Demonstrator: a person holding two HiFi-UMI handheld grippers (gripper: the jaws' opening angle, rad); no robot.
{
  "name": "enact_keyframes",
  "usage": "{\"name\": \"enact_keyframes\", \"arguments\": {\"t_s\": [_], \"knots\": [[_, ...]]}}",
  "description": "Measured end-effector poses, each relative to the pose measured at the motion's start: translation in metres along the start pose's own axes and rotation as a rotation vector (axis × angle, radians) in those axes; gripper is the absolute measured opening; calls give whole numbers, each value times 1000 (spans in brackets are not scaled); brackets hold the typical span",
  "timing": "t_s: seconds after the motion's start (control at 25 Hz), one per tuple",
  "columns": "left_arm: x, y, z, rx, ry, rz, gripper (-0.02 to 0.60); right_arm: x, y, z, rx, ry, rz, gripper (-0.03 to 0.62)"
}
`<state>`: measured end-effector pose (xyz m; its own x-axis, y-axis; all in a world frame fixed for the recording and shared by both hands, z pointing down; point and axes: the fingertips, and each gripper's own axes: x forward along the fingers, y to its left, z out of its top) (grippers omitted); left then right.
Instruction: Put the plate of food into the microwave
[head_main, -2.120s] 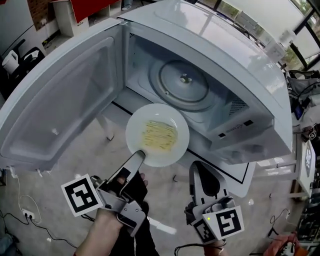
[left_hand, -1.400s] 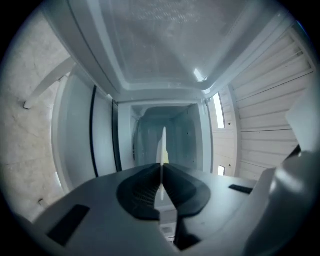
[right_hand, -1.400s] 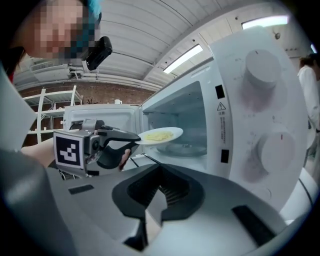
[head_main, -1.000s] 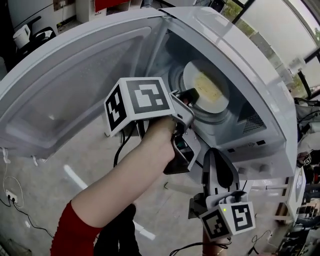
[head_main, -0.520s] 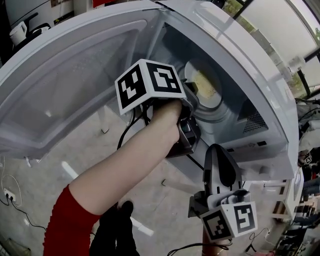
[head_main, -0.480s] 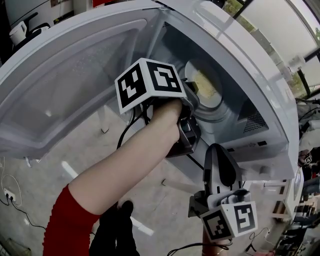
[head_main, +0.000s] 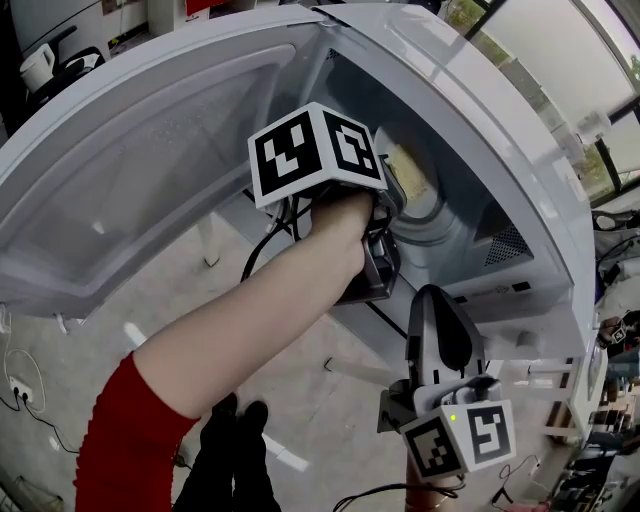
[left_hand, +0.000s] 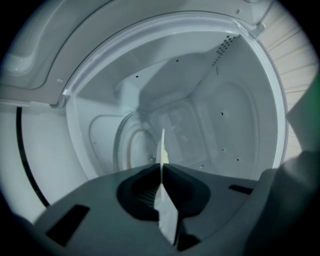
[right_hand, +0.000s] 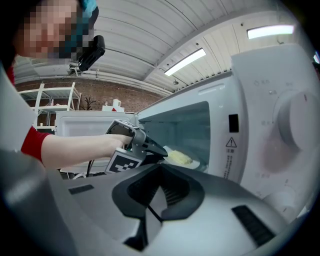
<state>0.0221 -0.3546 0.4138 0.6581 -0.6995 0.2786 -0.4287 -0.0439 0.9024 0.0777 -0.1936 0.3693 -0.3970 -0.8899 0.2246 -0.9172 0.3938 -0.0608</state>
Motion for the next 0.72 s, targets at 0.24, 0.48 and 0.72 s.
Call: {"name": "enact_keyframes", "arguments": {"t_s": [0.24, 0.48, 0.72], "knots": [[4, 1, 4, 91, 21, 58, 25, 0, -1, 1, -13, 0, 1, 12], [5, 4, 7, 228, 36, 142, 33, 0, -2, 2, -22, 1, 7, 12], [10, 1, 17, 434, 7, 218, 70, 0, -3, 2, -28, -2, 18, 12]]}}
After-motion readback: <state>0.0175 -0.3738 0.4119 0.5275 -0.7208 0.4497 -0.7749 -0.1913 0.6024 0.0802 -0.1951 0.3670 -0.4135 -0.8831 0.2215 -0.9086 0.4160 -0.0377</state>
